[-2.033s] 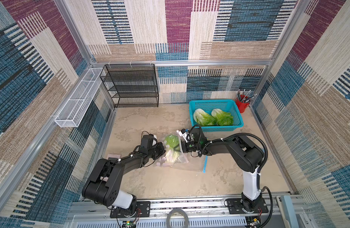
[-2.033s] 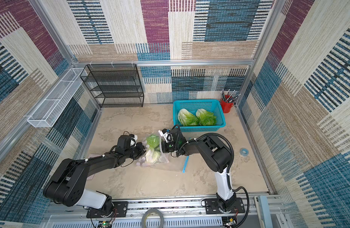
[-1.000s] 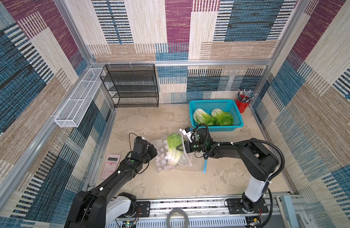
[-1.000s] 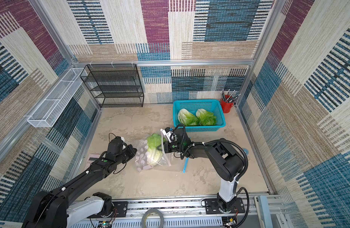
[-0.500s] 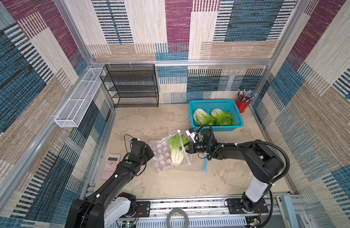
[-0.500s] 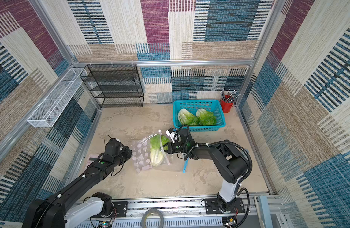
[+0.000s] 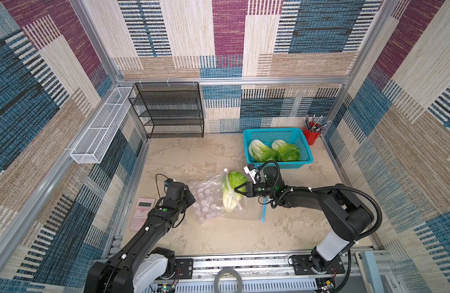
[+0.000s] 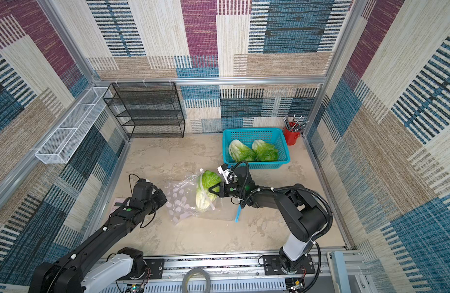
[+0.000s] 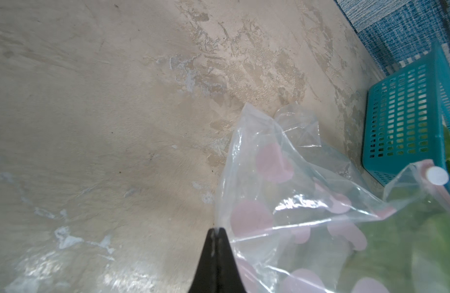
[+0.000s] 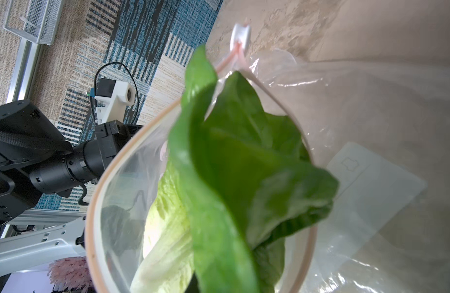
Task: Open the zip-top bag and take out the chinese cabbages
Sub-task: Pick up the Chinese cabbage from the zipper food storage bag.
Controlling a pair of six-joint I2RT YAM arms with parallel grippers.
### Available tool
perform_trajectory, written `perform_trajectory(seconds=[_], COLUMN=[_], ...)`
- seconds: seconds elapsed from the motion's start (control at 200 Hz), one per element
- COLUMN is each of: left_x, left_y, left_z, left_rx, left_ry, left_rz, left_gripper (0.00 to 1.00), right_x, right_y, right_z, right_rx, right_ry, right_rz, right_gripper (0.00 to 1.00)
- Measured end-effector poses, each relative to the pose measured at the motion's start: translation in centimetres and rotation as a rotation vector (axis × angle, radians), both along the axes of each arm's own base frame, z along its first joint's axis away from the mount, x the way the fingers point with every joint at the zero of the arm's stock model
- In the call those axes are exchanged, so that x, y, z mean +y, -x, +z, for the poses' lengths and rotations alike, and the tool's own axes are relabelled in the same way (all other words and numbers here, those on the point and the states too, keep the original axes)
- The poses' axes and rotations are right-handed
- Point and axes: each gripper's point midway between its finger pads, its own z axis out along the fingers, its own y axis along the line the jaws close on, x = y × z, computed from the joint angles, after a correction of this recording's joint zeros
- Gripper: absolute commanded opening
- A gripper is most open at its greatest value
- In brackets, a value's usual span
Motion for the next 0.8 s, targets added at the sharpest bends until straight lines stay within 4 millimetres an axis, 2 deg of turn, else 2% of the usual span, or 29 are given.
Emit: perform_trajectory(seconds=[0.1, 0.801], left_x=[0.1, 0.8], left_y=[0.1, 0.6], left_z=[0.0, 0.3], left_rx=[0.003, 0.013], left_ry=[-0.008, -0.072], left_rz=[-0.002, -0.018], left_gripper=[0.00, 0.00], right_x=[-0.2, -3.7], right_y=[-0.3, -1.9], right_z=[0.6, 1.4], right_rx=[-0.020, -0.095], right_ry=[-0.002, 0.042], right_rz=[-0.021, -0.262], right_gripper=[0.00, 0.00])
